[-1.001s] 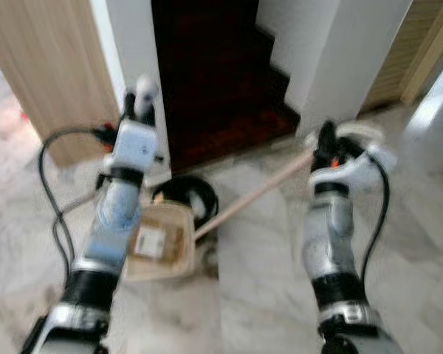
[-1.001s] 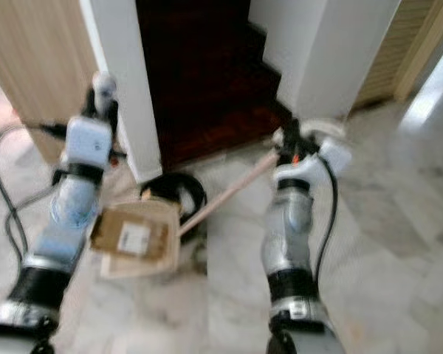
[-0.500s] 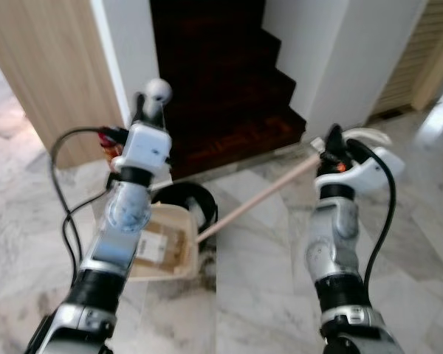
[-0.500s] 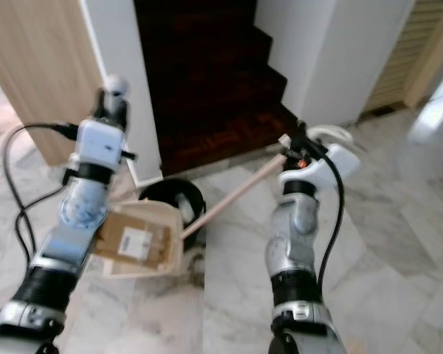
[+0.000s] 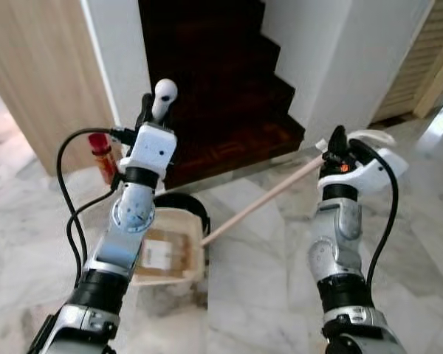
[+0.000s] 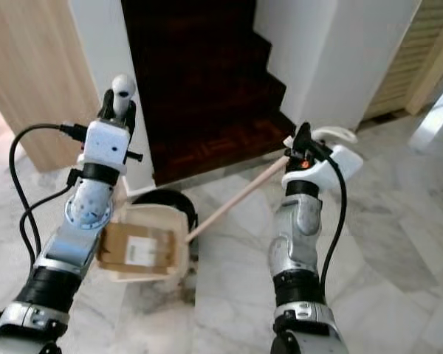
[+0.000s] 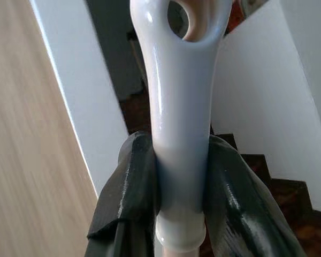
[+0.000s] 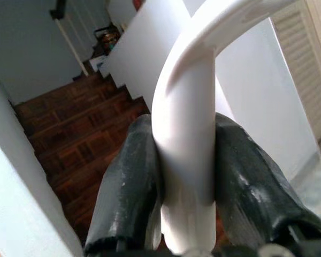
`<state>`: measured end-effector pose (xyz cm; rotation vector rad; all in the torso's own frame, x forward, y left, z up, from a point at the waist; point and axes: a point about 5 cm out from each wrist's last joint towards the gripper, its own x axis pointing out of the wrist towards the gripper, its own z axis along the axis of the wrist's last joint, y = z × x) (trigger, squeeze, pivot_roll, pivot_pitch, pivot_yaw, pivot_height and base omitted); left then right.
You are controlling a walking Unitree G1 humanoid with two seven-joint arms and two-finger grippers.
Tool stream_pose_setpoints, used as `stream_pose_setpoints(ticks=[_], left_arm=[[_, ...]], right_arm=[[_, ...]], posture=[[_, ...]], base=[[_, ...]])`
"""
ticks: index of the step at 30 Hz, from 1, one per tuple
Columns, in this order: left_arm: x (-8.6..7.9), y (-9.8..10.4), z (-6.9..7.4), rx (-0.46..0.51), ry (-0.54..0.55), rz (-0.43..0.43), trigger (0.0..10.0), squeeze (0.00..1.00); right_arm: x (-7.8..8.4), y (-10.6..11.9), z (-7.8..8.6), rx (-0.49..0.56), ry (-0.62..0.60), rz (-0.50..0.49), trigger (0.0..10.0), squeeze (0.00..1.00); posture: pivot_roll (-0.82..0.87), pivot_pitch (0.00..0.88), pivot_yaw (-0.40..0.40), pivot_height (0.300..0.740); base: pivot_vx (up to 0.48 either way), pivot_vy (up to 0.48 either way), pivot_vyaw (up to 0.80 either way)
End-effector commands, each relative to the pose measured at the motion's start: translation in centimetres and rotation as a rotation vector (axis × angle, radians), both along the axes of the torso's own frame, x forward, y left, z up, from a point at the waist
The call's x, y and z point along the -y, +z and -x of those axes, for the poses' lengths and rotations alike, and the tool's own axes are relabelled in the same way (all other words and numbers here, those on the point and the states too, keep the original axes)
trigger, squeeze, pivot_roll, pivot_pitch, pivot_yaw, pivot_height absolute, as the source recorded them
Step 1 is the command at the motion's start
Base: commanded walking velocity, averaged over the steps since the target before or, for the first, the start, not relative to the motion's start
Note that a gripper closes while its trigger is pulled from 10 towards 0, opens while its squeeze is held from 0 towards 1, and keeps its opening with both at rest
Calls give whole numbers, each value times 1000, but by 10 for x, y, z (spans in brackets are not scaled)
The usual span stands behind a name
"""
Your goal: Sweep floor
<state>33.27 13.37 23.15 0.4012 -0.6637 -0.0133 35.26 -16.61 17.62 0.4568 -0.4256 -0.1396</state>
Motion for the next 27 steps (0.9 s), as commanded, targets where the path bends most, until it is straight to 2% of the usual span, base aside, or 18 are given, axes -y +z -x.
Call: stream_pose_setpoints(ticks=[1, 23, 27], left_arm=[[-4, 17, 3, 79, 14, -38, 10000, 0], [-7, 20, 4, 91, 36, -37, 10000, 0], [-9, 19, 5, 92, 37, -34, 10000, 0]], right_arm=[[-4, 20, -1, 88, 5, -35, 10000, 0], [-5, 22, -2, 89, 12, -33, 10000, 0], [-6, 22, -1, 91, 12, -33, 10000, 0]], posture=[[108, 0, -46, 740], [110, 0, -53, 740], [110, 0, -52, 740]], base=[[386, 0, 0], [383, 0, 0], [174, 0, 0]])
